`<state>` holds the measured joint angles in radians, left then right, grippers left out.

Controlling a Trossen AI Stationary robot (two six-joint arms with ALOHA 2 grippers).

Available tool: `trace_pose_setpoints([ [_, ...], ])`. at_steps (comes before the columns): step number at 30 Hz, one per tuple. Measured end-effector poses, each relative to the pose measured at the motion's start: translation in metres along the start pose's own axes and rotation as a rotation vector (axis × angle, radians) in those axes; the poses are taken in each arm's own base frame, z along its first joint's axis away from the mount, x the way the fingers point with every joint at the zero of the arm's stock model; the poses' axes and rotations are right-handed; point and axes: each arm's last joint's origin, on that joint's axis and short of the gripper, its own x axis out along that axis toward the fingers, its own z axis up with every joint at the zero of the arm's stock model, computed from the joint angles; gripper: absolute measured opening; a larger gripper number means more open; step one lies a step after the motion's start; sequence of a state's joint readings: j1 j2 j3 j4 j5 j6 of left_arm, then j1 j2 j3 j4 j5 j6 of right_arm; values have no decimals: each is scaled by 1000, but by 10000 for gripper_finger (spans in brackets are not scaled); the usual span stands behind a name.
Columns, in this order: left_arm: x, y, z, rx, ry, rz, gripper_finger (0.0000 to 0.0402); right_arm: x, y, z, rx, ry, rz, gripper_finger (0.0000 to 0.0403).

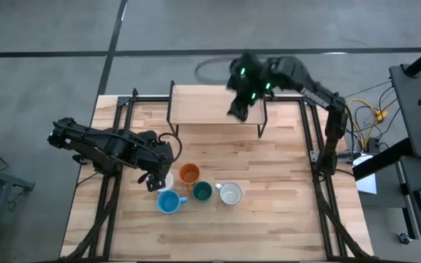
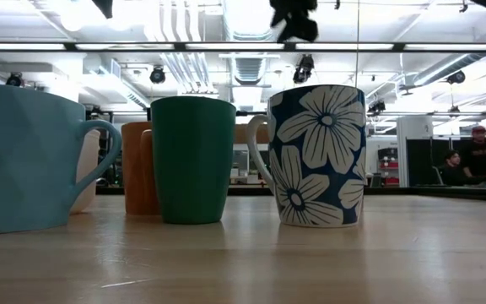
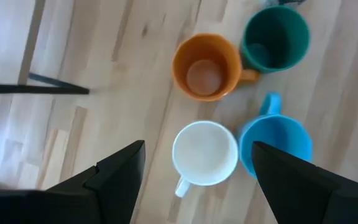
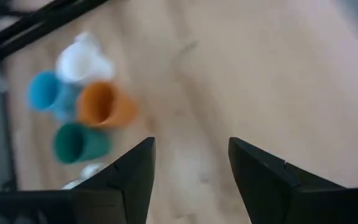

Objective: Stack small to large cups/mugs on shelf
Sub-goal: Put the white mug on the shelf

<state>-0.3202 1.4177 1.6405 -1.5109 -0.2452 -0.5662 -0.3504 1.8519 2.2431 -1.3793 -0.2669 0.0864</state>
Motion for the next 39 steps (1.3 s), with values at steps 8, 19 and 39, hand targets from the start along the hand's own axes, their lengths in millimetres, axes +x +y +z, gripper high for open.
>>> trace_pose_setpoints([
  [8, 28, 2, -20, -92, 98, -3, 278, 33, 91, -14, -91, 7, 61, 196],
  [19, 41, -7, -25, -87, 146, -186, 278, 36, 129, -25, -12, -14, 63, 196],
  [39, 29, -14, -17, -127, 80, -283, 278, 45, 157, -36, -28, -74, -15, 196],
])
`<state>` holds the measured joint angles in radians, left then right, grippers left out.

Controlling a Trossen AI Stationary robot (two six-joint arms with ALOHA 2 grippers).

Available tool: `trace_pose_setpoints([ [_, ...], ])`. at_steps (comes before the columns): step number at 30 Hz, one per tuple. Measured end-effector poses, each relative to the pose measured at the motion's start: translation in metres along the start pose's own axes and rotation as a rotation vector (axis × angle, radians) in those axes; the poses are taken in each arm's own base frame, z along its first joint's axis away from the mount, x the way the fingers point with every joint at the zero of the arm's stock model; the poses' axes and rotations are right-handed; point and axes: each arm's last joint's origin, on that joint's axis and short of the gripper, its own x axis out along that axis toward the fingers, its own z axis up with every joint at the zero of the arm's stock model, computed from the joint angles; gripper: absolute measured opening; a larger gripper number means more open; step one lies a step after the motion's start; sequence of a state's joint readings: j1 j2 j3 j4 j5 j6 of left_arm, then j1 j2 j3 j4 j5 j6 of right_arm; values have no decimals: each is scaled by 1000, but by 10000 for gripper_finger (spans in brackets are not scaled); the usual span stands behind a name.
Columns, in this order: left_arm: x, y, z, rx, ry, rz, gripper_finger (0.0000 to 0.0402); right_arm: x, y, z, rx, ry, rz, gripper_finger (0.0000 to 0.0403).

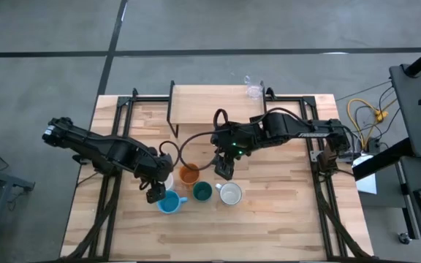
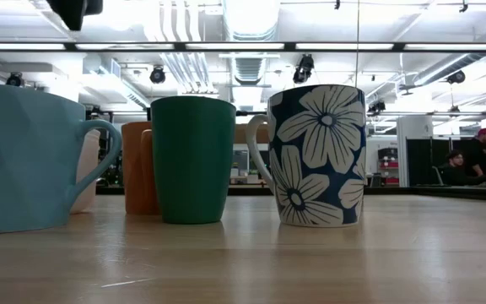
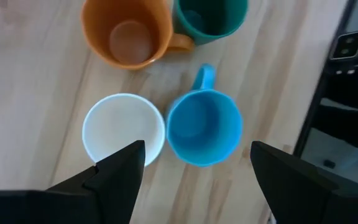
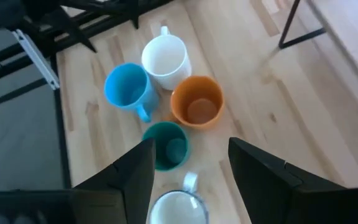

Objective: Stack small to large cups/mugs on shelf
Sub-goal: Put the white mug on the shelf

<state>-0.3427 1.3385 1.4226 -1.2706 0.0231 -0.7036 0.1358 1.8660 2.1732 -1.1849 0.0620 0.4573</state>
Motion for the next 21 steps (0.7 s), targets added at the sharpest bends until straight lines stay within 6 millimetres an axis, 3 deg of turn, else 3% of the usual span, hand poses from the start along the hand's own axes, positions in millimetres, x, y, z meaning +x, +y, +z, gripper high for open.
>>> trace_pose_setpoints([
  [6, 1, 1, -3, 24, 20, 11, 278, 7, -2, 0, -9, -23, -40, 196],
  [13, 4, 21, -25, 164, 216, 209, 278, 16, -2, -4, -11, 22, -9, 196],
  [21, 14, 42, -48, 306, 167, 202, 278, 16, -5, -4, -49, 24, -9, 196],
])
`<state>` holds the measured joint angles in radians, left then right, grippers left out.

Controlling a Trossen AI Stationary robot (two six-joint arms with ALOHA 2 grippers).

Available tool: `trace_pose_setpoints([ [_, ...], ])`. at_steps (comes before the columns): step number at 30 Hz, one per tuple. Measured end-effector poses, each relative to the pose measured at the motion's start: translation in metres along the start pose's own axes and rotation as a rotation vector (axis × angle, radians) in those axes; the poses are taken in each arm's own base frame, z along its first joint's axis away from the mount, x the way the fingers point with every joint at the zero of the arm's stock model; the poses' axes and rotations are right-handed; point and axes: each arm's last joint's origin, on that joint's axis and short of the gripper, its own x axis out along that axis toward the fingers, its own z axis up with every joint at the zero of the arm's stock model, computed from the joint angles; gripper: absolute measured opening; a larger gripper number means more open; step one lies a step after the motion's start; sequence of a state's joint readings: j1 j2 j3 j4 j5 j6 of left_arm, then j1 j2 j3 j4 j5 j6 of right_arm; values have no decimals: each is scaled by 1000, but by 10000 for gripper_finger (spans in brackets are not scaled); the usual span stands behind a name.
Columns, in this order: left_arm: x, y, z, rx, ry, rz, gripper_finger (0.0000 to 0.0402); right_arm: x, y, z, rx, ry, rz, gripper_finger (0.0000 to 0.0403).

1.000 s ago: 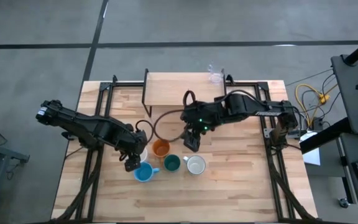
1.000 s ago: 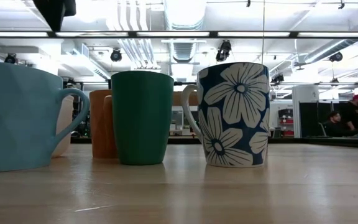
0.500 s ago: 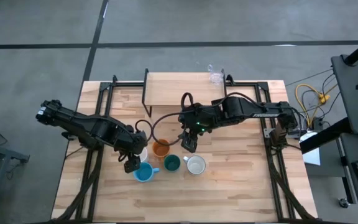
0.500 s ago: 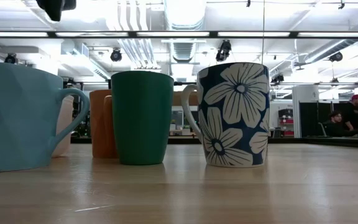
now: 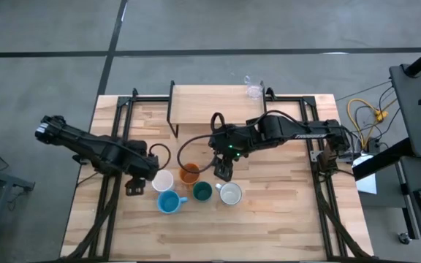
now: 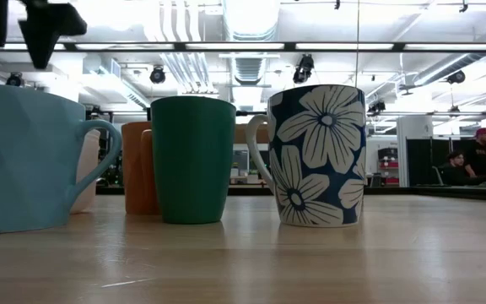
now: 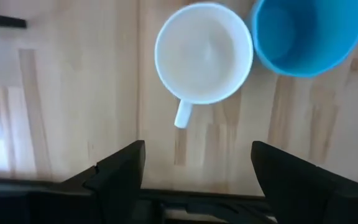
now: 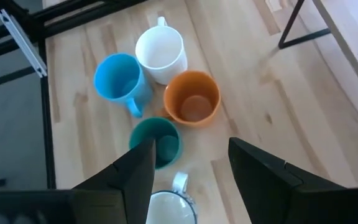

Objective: Stack small to large cups/mugs on shelf
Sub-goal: Put the white mug on the shelf

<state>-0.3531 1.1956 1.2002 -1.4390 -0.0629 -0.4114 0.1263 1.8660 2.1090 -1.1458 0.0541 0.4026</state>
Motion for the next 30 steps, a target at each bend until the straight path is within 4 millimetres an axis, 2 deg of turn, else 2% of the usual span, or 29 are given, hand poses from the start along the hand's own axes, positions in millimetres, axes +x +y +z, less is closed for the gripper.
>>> trace_pose_setpoints([
  [6, 24, 5, -15, 9, -3, -5, 278, -5, -6, 1, 12, -7, -15, 196],
  [13, 55, 0, -9, 48, -75, -37, 278, -6, -14, 6, 20, -36, -31, 196],
  [19, 84, -1, -11, 56, 33, -4, 278, -8, -18, 10, 21, -51, -33, 196],
  [25, 98, -2, -11, 105, 79, 26, 278, -8, -21, 11, 1, -55, -35, 196],
  [30, 104, -3, -7, 126, 23, 6, 258, -8, -22, 11, -12, -47, -38, 196],
])
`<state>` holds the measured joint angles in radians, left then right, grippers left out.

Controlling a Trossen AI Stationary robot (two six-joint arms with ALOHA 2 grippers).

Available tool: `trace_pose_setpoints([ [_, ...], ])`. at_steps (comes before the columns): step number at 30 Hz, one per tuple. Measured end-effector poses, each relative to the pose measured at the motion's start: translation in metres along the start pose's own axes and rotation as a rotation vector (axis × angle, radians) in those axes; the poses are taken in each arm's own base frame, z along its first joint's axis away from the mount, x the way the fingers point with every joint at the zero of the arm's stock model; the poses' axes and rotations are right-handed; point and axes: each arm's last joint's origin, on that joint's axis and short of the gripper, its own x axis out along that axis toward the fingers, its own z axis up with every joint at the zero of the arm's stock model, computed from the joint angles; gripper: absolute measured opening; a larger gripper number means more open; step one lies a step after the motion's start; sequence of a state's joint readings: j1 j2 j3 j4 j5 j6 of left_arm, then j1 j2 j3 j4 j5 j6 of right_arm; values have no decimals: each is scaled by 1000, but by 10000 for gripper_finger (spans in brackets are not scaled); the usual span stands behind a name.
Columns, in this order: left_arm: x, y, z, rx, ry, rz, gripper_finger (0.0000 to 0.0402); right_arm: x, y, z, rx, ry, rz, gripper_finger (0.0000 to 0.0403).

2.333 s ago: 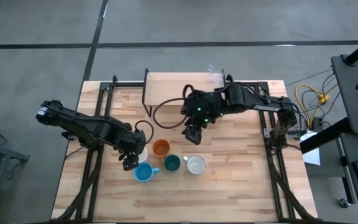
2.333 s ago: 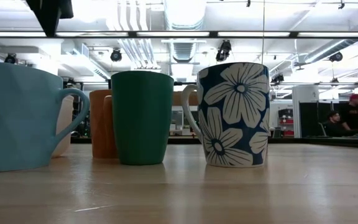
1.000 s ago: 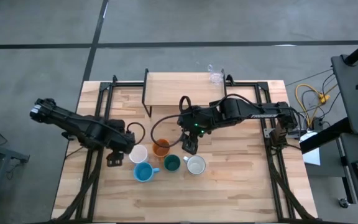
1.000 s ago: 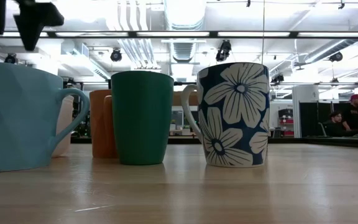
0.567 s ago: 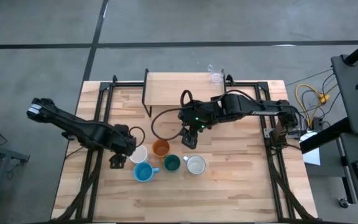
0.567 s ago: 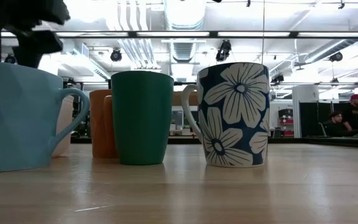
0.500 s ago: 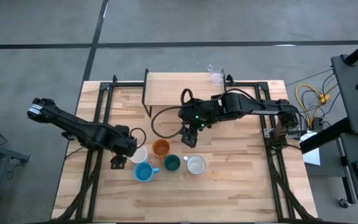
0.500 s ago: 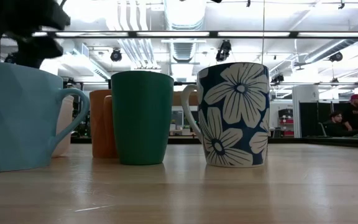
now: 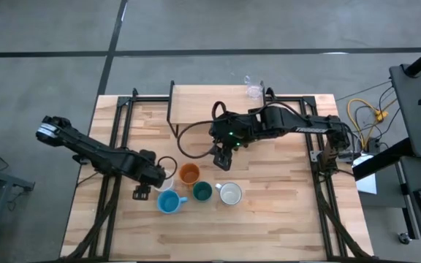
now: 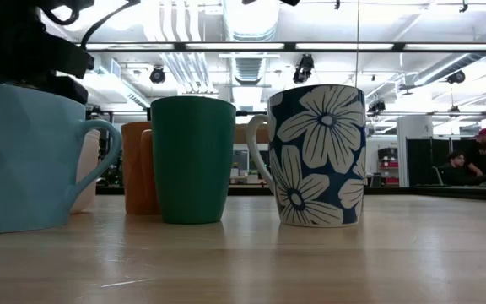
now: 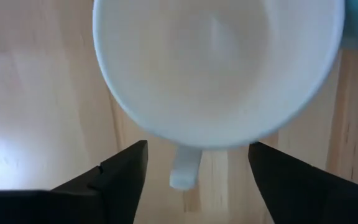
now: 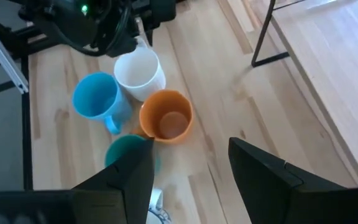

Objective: Stack small to large cups/mugs on shelf
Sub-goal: Put the white mug on the shelf

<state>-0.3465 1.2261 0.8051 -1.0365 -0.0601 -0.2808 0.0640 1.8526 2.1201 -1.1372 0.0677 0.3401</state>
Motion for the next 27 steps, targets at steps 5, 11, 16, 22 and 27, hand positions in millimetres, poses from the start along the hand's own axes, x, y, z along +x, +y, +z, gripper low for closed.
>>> trace_pose_setpoints([
  [5, 2, 3, 0, -17, -7, 0, 215, -1, -3, -1, 2, 15, -9, 196],
  [11, 3, 4, 0, 24, -5, -2, 87, -6, -8, 0, 12, 7, -20, 196],
  [16, 3, 8, 1, -9, 13, -79, 26, -6, -10, 1, 13, 6, -23, 196],
  [22, -2, 9, 3, -35, -2, -70, 26, -7, -10, 1, 14, 4, -23, 196],
  [27, -22, 10, 7, -35, -33, -27, 26, -7, -11, 1, 15, 4, -24, 196],
])
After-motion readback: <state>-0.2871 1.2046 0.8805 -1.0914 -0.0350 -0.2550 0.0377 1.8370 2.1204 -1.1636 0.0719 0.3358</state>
